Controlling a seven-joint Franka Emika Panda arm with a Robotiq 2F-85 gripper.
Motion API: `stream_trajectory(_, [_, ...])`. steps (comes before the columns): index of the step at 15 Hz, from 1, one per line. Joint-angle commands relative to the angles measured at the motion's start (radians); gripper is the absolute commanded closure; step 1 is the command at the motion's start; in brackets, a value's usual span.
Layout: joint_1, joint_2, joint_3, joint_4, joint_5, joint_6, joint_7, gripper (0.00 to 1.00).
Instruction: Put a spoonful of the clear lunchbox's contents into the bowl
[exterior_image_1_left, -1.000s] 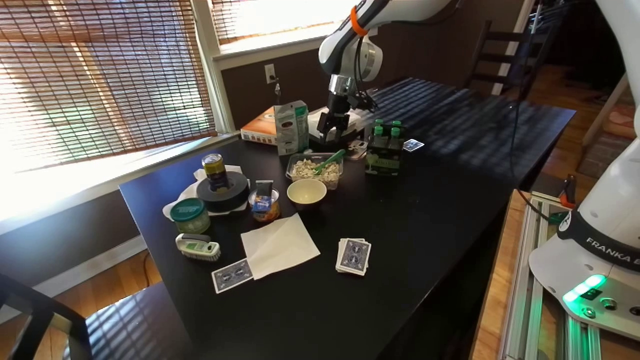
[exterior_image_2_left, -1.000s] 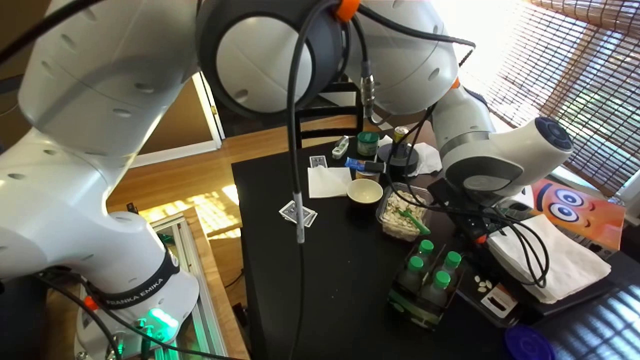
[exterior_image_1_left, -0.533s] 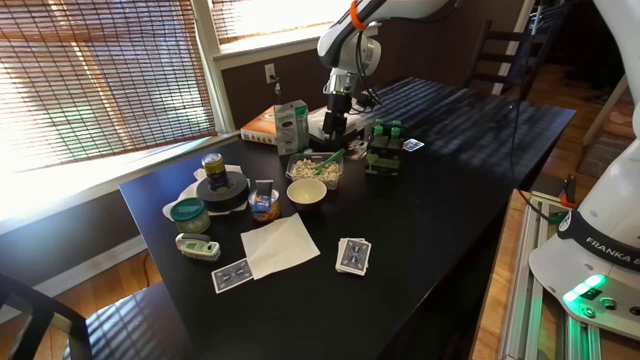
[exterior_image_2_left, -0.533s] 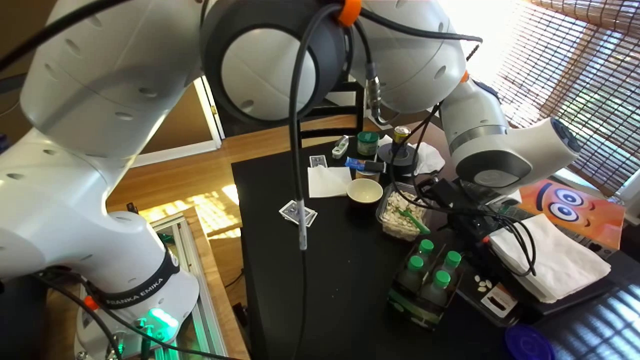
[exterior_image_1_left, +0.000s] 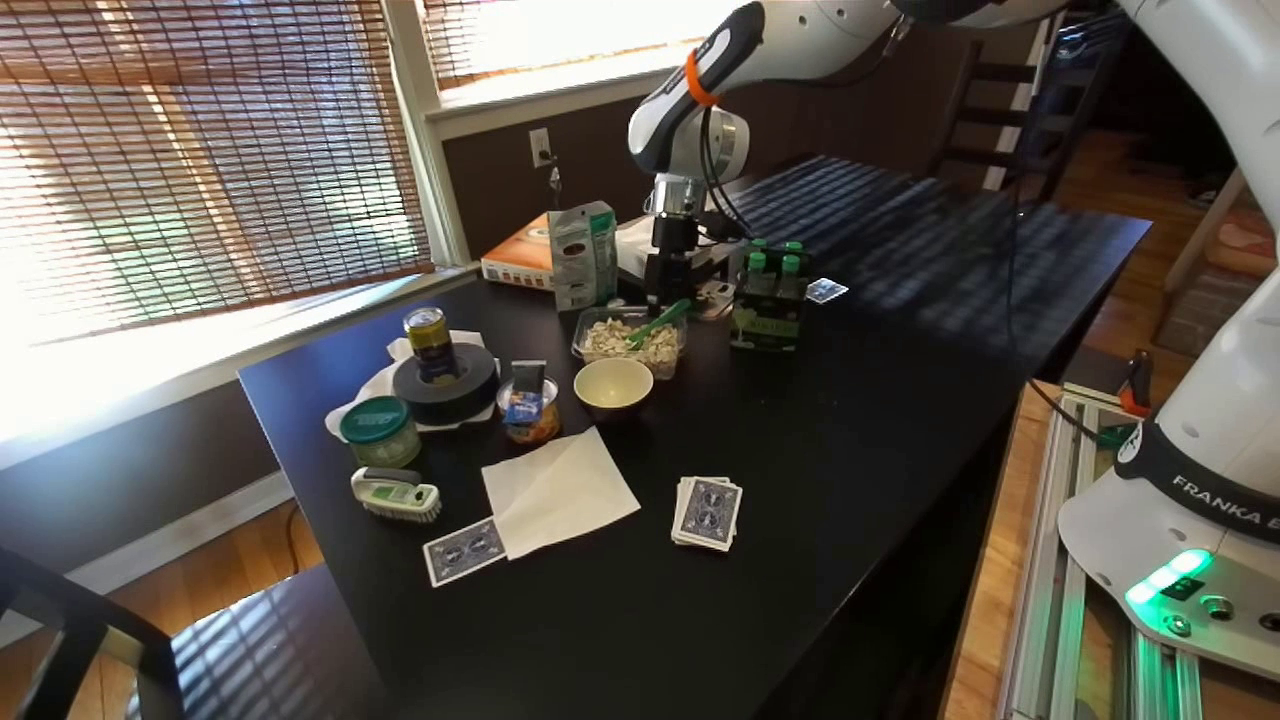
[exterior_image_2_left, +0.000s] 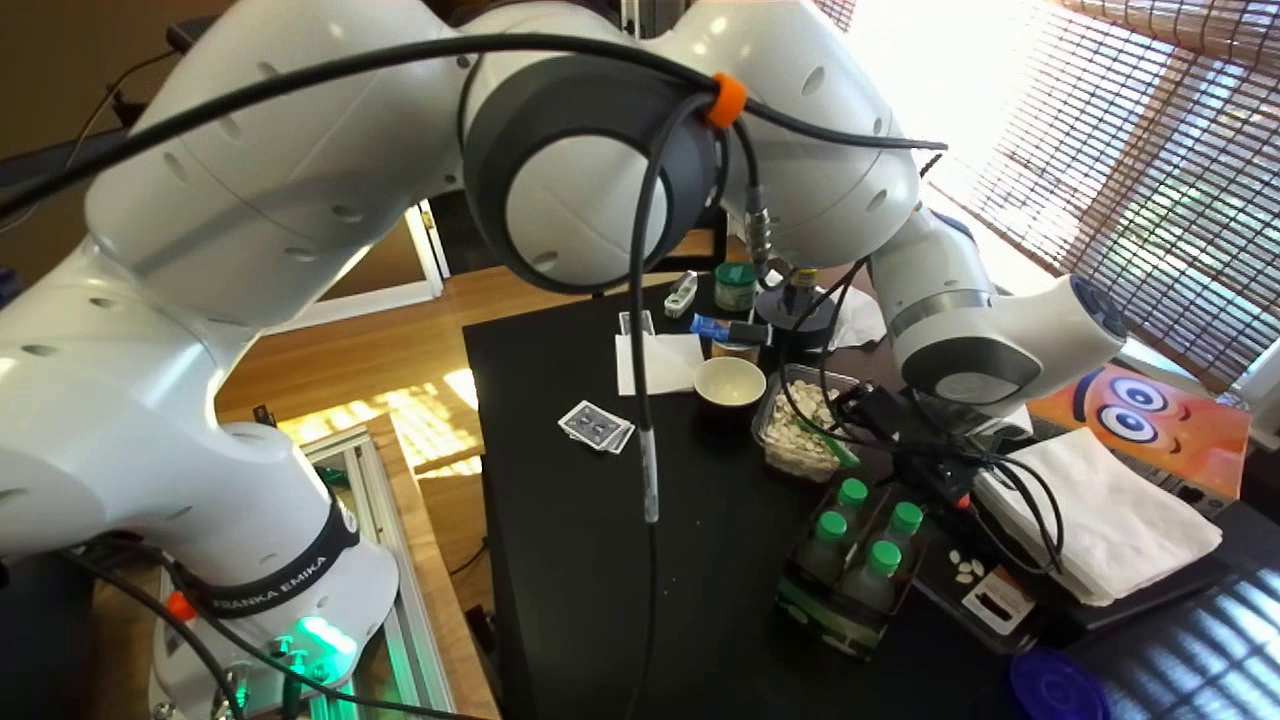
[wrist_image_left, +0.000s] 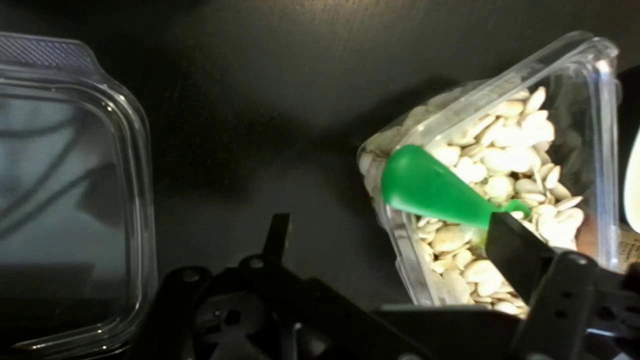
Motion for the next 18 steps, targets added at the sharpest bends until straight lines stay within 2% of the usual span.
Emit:
stream_trajectory(1, [0.013,0.062,-0.027,0.107,-0.053,-0.085,0.017,0.00])
stream_trajectory(8, [-0.003,0.114,-0.029,0.271,-0.079,-0.352,-0.040,0.00])
stream_trajectory(18, [0.013,0.204,-0.040,0.389,-0.101,-0.513,-0.029,0.00])
